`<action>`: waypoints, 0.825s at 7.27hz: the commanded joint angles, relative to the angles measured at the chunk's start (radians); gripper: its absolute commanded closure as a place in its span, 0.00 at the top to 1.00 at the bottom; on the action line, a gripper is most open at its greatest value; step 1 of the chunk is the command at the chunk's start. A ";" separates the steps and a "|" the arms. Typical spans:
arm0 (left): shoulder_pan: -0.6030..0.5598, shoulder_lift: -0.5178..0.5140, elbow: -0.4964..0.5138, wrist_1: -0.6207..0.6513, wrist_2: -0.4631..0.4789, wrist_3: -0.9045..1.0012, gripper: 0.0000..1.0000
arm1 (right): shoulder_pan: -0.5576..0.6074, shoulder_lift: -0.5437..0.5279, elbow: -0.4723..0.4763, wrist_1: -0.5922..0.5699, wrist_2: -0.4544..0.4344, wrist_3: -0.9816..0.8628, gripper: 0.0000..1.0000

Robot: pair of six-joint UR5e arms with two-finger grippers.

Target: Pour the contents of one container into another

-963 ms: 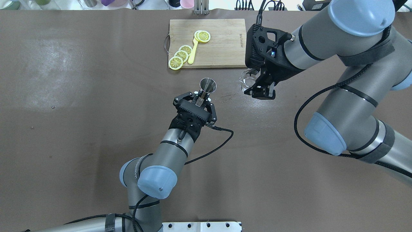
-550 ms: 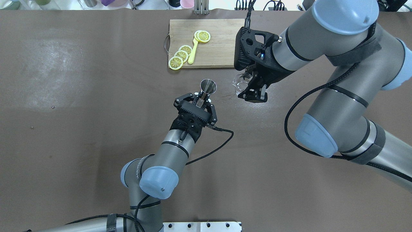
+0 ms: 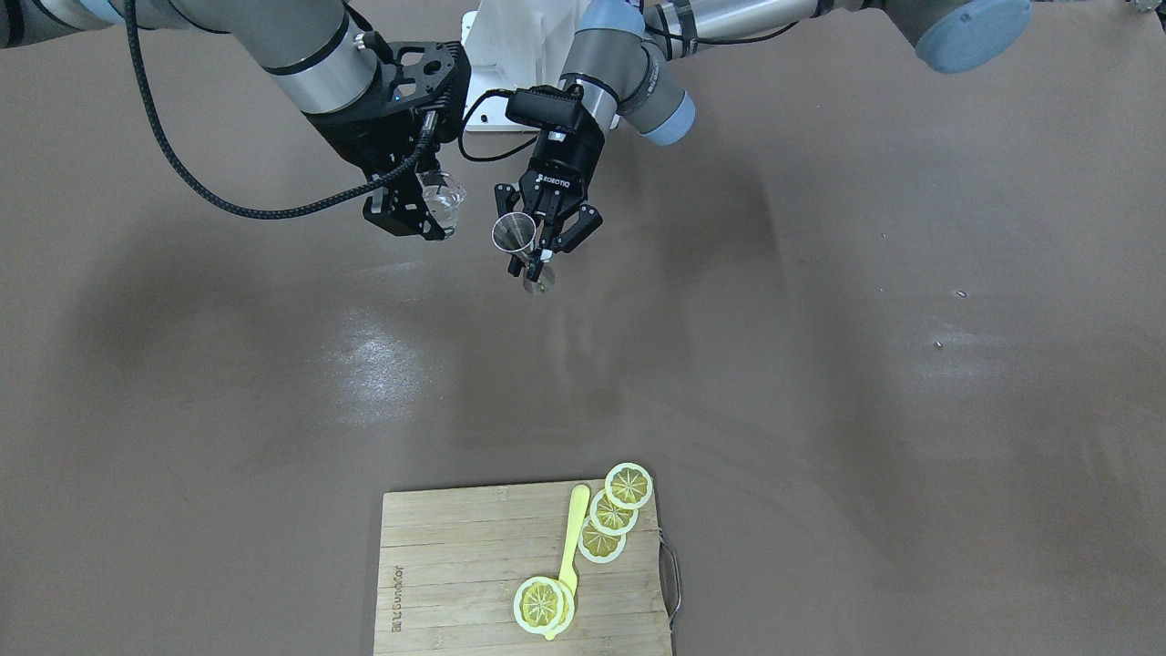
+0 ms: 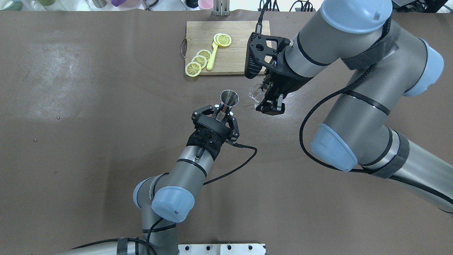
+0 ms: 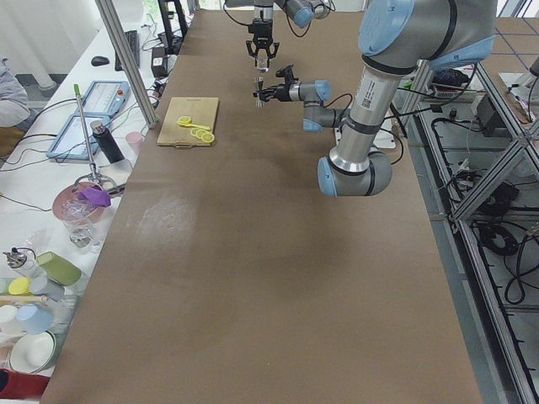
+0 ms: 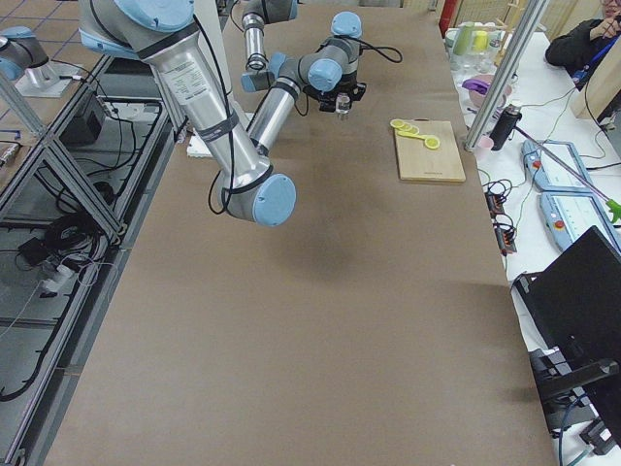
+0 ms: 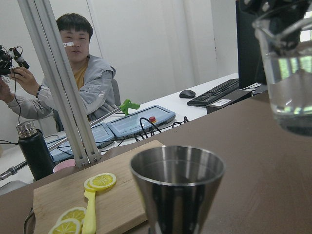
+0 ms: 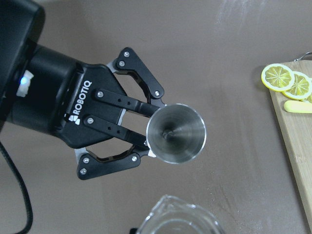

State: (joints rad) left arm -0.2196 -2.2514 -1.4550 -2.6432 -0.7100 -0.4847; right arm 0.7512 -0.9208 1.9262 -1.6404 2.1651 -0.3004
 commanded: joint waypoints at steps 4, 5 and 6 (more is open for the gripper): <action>0.000 0.001 0.007 -0.015 0.000 0.000 0.00 | -0.006 0.089 -0.053 -0.130 -0.016 -0.029 0.00; -0.001 0.001 0.005 -0.017 0.000 0.001 0.00 | -0.006 0.129 -0.082 -0.165 -0.022 -0.031 0.00; -0.001 0.001 0.004 -0.017 0.001 0.002 0.00 | -0.006 0.132 -0.087 -0.170 -0.033 -0.031 0.00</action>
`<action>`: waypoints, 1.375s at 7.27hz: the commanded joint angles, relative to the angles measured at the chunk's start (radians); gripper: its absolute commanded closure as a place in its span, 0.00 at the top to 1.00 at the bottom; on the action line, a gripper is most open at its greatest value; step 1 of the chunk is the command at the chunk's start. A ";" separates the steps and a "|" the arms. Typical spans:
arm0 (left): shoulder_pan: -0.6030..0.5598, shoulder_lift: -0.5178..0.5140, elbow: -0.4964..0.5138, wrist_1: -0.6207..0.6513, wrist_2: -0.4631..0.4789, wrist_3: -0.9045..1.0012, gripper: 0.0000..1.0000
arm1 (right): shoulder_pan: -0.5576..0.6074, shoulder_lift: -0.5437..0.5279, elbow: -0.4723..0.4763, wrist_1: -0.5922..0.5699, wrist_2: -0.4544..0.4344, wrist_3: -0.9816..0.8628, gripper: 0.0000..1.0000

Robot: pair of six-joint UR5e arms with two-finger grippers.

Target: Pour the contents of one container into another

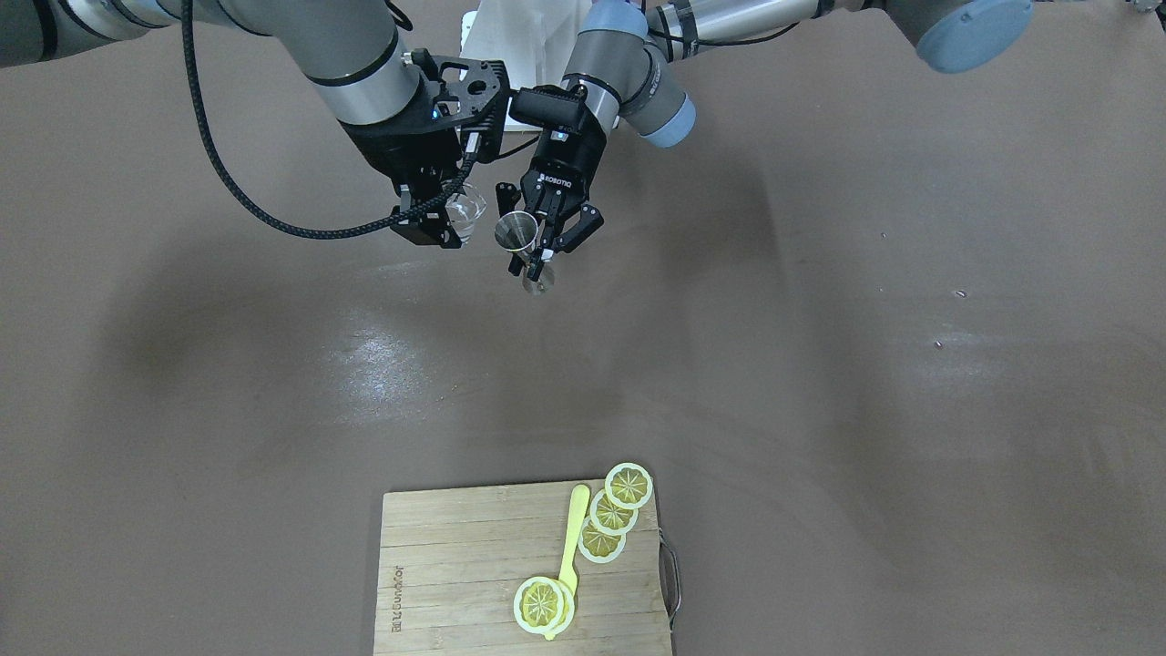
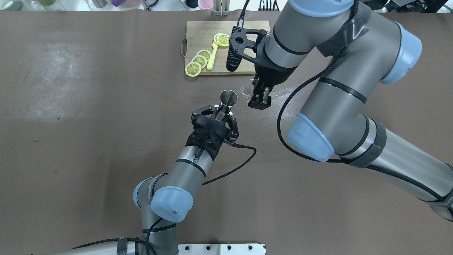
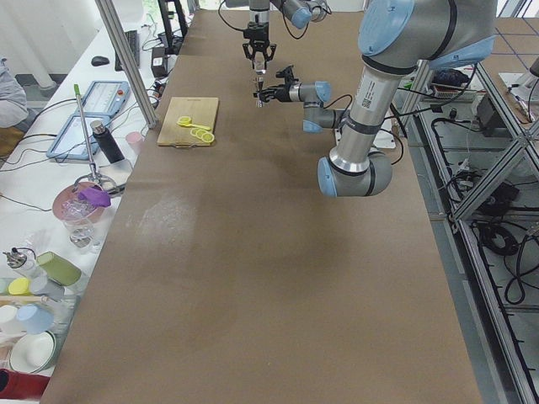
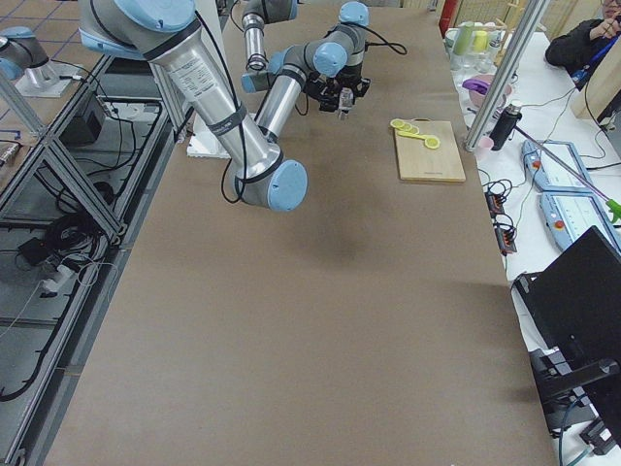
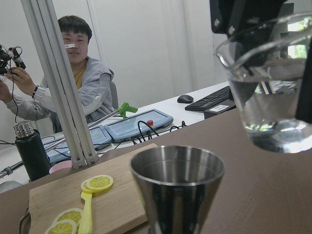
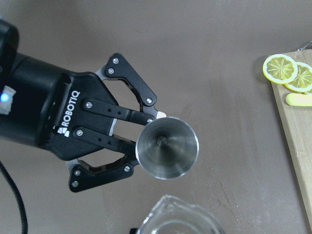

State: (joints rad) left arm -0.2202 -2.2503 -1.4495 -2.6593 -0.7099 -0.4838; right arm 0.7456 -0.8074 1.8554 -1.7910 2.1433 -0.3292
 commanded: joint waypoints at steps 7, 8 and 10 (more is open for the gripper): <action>-0.001 0.002 0.001 -0.022 0.001 0.004 0.00 | -0.002 0.111 -0.083 -0.177 -0.043 -0.083 0.00; -0.001 0.000 0.003 -0.022 0.001 0.004 0.00 | -0.002 0.138 -0.105 -0.204 -0.043 -0.108 0.00; -0.001 0.002 0.003 -0.021 0.001 0.004 0.00 | -0.006 0.174 -0.149 -0.237 -0.048 -0.125 0.00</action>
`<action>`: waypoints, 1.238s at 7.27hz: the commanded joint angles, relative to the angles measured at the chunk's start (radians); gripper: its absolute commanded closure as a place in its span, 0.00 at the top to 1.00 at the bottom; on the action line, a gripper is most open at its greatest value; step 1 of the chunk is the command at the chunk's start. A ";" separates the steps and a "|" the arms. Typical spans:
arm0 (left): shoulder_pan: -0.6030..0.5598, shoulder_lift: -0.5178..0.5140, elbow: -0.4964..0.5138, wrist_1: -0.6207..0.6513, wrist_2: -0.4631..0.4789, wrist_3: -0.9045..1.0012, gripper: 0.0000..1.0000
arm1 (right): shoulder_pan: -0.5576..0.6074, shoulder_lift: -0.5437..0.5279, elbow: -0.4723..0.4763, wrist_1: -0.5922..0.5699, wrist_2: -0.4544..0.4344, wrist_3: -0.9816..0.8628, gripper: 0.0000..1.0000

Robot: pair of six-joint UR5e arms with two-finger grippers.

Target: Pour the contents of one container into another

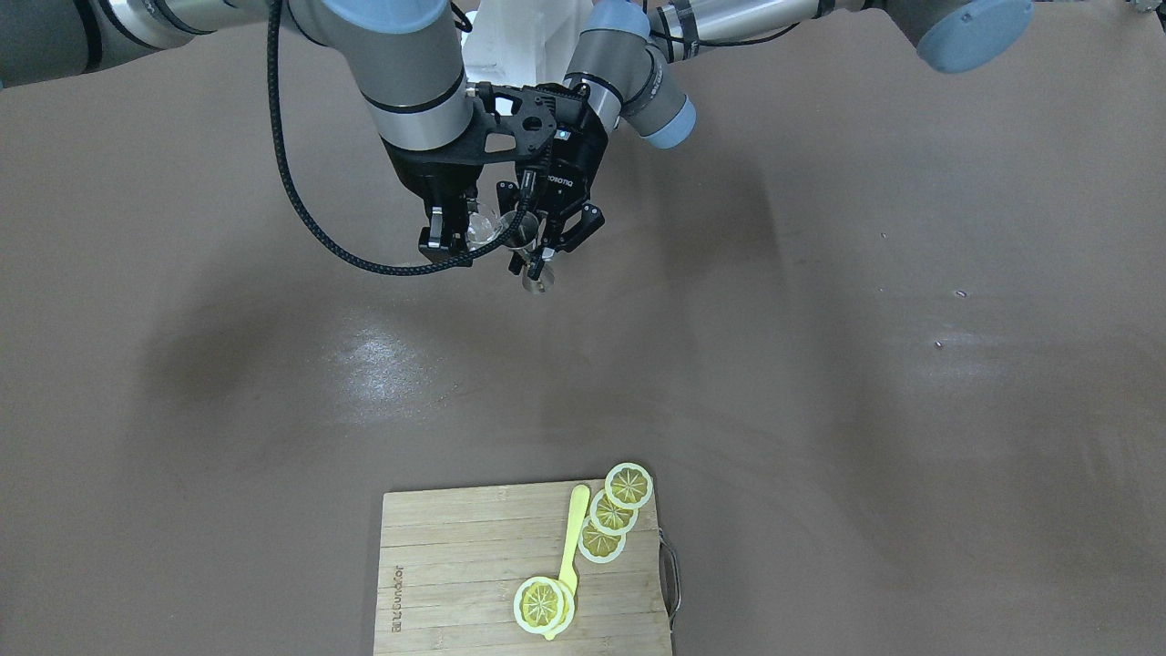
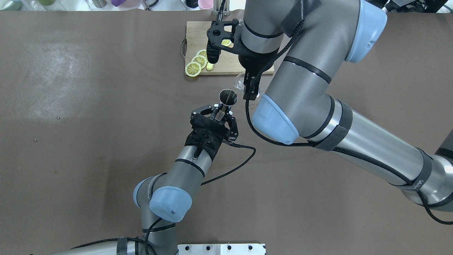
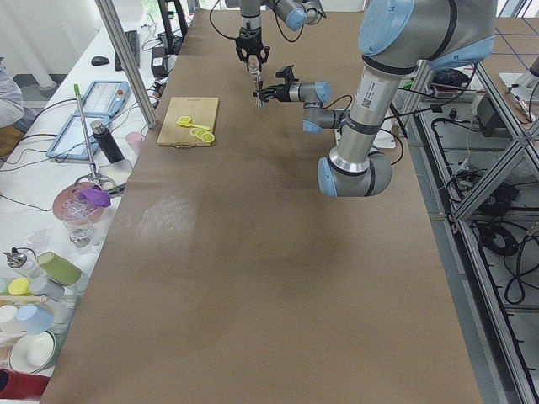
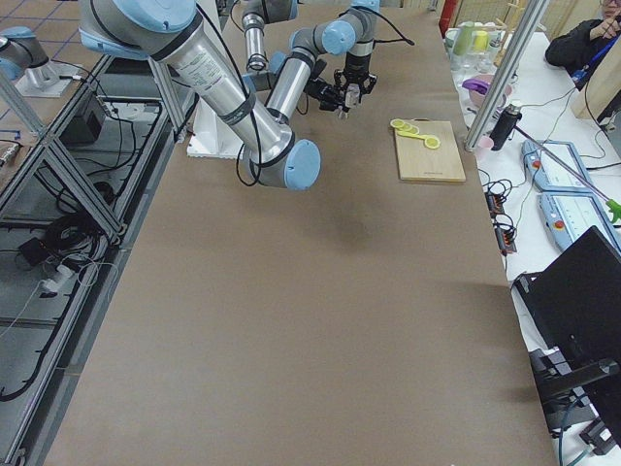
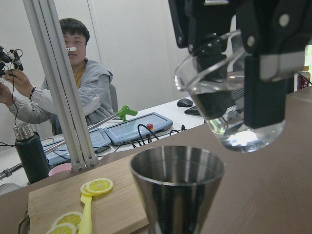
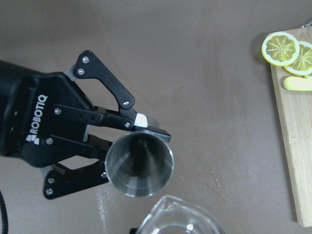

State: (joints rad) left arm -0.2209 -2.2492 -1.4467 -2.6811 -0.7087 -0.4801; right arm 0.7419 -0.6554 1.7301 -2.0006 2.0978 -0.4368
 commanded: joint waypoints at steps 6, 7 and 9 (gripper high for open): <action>0.000 0.002 -0.003 0.003 0.000 0.000 0.00 | -0.023 0.066 -0.032 -0.180 -0.019 -0.069 0.00; 0.000 0.002 -0.003 0.003 0.000 0.000 0.00 | -0.023 0.076 -0.033 -0.203 -0.021 -0.071 0.00; 0.000 0.002 -0.003 0.003 0.000 0.000 0.00 | -0.023 0.095 -0.041 -0.248 -0.030 -0.094 0.00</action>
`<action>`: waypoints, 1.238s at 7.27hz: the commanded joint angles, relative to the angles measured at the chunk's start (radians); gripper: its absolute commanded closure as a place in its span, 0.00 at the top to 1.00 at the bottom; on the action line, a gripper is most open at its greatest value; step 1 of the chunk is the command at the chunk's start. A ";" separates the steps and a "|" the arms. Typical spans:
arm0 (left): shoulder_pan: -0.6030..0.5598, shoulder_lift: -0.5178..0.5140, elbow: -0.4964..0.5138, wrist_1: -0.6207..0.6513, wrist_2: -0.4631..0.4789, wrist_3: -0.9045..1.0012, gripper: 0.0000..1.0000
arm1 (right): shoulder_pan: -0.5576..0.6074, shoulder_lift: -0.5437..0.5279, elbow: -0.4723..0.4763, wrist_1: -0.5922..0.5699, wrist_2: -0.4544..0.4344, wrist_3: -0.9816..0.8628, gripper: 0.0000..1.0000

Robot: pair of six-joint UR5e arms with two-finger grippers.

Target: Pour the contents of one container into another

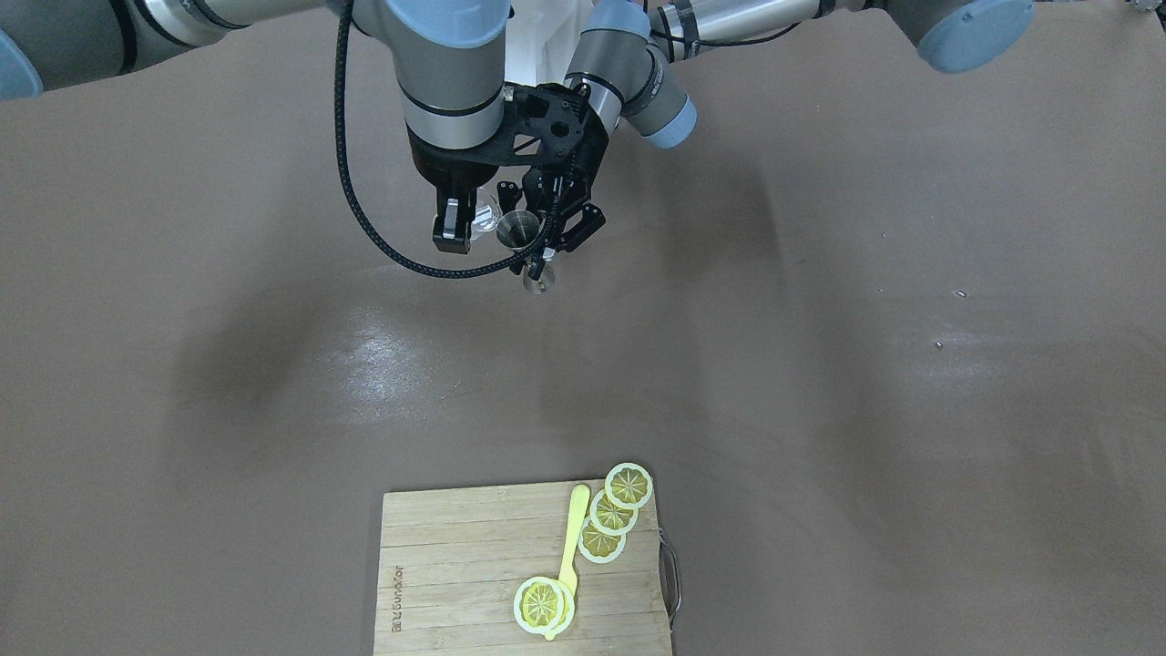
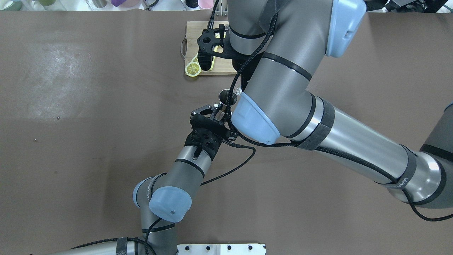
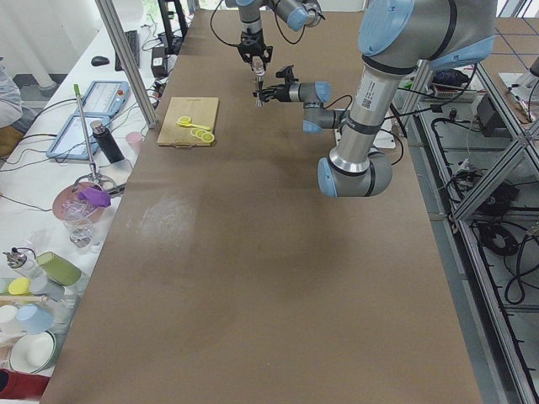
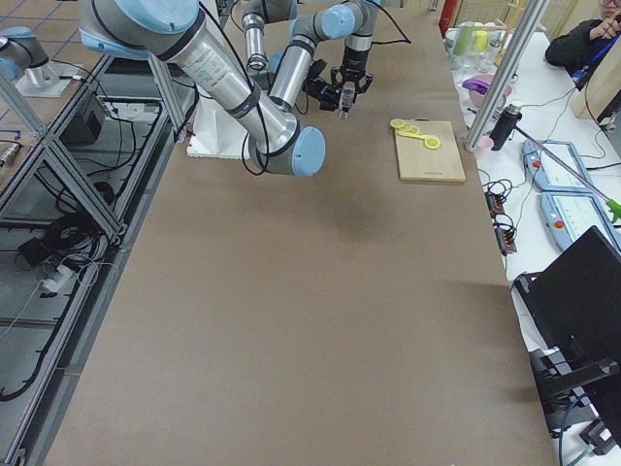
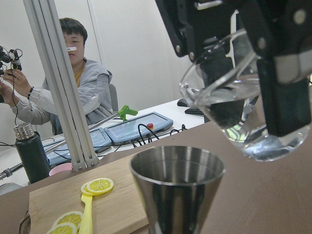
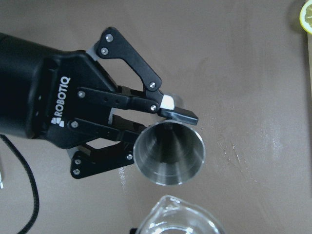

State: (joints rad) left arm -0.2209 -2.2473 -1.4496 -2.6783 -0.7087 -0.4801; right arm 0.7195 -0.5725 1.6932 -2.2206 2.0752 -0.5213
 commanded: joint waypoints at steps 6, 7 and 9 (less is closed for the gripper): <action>0.000 0.000 -0.002 -0.002 0.000 0.000 0.00 | 0.001 0.127 -0.145 -0.114 -0.038 -0.081 0.00; 0.000 0.000 -0.002 -0.002 0.000 0.000 0.00 | 0.000 0.134 -0.151 -0.135 -0.046 -0.082 0.00; 0.000 0.000 -0.002 -0.002 0.000 0.000 0.00 | -0.006 0.151 -0.168 -0.178 -0.047 -0.083 0.00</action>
State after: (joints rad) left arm -0.2209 -2.2473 -1.4511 -2.6799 -0.7087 -0.4801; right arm 0.7168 -0.4317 1.5347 -2.3731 2.0304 -0.6034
